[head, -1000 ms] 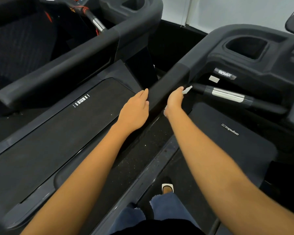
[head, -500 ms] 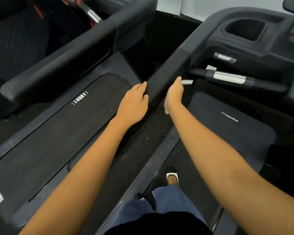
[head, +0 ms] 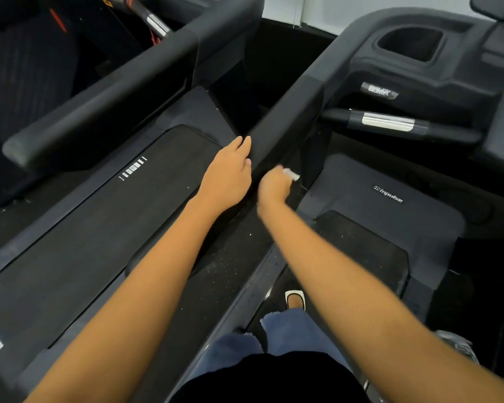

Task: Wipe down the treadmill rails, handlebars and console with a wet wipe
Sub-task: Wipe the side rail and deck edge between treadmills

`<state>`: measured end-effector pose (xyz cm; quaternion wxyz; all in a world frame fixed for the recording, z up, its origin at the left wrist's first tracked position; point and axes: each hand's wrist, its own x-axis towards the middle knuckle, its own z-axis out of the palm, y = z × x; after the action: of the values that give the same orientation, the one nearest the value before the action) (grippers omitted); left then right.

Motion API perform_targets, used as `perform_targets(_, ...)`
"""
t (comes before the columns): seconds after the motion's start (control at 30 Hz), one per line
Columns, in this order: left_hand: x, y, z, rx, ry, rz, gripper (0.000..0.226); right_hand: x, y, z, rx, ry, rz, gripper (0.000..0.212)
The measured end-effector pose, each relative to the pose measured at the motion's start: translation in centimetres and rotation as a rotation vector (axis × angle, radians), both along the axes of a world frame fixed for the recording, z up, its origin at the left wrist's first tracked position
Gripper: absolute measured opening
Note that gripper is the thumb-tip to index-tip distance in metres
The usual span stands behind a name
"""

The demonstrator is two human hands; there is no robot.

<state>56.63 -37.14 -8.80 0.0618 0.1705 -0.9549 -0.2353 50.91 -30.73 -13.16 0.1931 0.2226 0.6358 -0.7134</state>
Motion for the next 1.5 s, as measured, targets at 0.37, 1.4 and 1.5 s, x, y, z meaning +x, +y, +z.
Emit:
perform_targets(0.37, 0.3, 0.4, -0.7, -0.091, 0.007, 0.009, 0.049, 0.4, -0.2, -2.5, 0.118, 0.068, 0.088, 0.046)
perform_targets(1.4, 0.7, 0.9, -0.6, -0.207, -0.008, -0.005, 0.049, -0.9, 0.0, -5.5, 0.032, 0.064, 0.141, 0.041)
perform_targets(1.5, 0.8, 0.9, -0.7, -0.240, -0.017, -0.023, 0.050, 5.7, 0.1, -5.2, 0.096, 0.219, 0.144, 0.041)
